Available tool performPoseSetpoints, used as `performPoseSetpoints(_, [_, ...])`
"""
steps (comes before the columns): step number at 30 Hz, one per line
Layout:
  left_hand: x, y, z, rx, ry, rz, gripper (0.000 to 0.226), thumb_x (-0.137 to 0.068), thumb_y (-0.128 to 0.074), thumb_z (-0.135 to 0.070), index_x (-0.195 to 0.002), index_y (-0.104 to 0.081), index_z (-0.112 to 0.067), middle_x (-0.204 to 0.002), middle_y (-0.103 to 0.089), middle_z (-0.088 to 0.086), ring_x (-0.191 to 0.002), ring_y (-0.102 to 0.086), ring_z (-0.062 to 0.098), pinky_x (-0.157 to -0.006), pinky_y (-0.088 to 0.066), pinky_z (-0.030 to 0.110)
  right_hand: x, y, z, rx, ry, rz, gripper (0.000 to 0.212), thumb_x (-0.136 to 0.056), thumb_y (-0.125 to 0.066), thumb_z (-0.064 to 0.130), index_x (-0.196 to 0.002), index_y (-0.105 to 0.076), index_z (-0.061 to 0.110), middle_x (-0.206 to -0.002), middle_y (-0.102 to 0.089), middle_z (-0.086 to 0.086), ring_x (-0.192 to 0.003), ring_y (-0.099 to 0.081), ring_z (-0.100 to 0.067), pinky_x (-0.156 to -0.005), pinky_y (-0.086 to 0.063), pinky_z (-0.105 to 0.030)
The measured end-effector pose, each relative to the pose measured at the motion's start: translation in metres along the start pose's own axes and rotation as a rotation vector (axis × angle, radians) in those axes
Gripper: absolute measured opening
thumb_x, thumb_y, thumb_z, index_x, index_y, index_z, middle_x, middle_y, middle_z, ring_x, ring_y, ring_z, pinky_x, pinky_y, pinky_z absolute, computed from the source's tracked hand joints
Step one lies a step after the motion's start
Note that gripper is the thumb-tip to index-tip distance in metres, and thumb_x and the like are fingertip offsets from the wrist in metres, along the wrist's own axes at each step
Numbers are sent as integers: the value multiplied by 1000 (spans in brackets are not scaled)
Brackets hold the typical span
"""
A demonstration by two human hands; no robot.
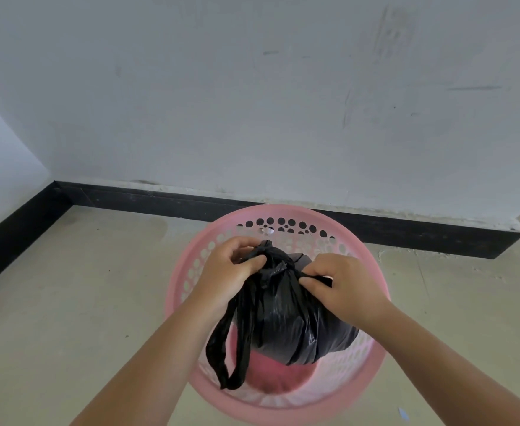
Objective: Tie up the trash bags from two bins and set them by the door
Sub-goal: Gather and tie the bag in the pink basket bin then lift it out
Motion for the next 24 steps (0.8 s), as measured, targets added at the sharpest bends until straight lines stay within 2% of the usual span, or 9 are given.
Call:
performPoseSetpoints(3, [2,2,3,39,2,-40,20,-82,-60,-8,-68,-63,-22,-70,-63,-2,-71,-60,13,-72,-46,24,1,-2,-1,19,25,15,17,-87,-57,12,-91,-69,1,-63,-44,19,-69,-44,-5,-70,-33,3])
performPoseSetpoints(8, [6,3,1,-103,-151,-78,32,-79,-63,-2,-67,-62,-31,-72,-64,-10,-66,-61,-2,-64,-48,7,2,-6,-1,80,114,124,23,-85,-58,18,-82,-69,-2,-73,-63,-9,-71,-51,-13,-67,-35,-1])
performPoseSetpoints(10, [10,3,-5,-151,-222,-81,35,-77,-64,1,-64,-61,-31,-69,-63,-12,-61,-60,-11,-62,-45,1,3,-10,-3,79,108,219,23,-88,-54,17,-84,-66,-3,-82,-66,-14,-77,-54,-17,-65,-33,-4])
performPoseSetpoints(13, [20,-2,-14,-270,-375,-46,37,-76,-65,2,-63,-59,-32,-72,-60,-20,-69,-57,-21,-67,-40,-4,4,-9,-9,-5,12,297,26,-90,-48,14,-85,-62,-7,-83,-64,-19,-74,-53,-20,-63,-34,-8])
performPoseSetpoints(16, [26,-6,-22,-342,-536,17,28,-74,-67,1,-63,-63,-25,-67,-62,-27,-75,-58,-20,-71,-40,-4,-2,6,-12,-114,-87,116,17,-88,-52,11,-96,-67,11,-78,-64,9,-72,-58,-7,-71,-41,-5])
performPoseSetpoints(18, [29,-9,-26,-366,-615,67,10,-72,-67,-13,-68,-67,-21,-67,-64,-34,-74,-60,-16,-71,-42,-1,-6,15,-9,-197,-14,-27,35,-85,-56,8,-105,-54,36,-80,-56,22,-71,-59,1,-75,-47,-10])
performPoseSetpoints(20, [31,-13,-28,-371,-670,102,6,-71,-60,-26,-75,-65,-25,-74,-63,-38,-75,-61,-14,-72,-43,1,-9,19,-2,-219,122,-46,49,-83,-56,8,-110,-44,47,-90,-56,21,-78,-60,1,-78,-47,-10])
performPoseSetpoints(21, [31,-14,-29,-358,-682,106,7,-71,-59,-28,-76,-64,-26,-76,-63,-39,-76,-61,-14,-73,-43,1,-9,19,0,-190,193,-42,48,-82,-54,10,-114,-49,46,-93,-60,16,-82,-59,-1,-81,-47,-13])
performPoseSetpoints(24, [30,-12,-27,-316,-666,43,10,-67,-69,-19,-73,-64,-24,-72,-63,-41,-74,-62,-14,-71,-44,0,-14,14,-3,-25,365,-83,30,-78,-57,10,-105,-66,17,-81,-70,-6,-76,-55,-12,-73,-46,-27])
Point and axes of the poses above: each hand's wrist, its own x-axis away from the middle knuckle, its own y-axis out of the back of the hand, z = x × y, the point moved 4 cm from there along -x, towards the middle knuckle
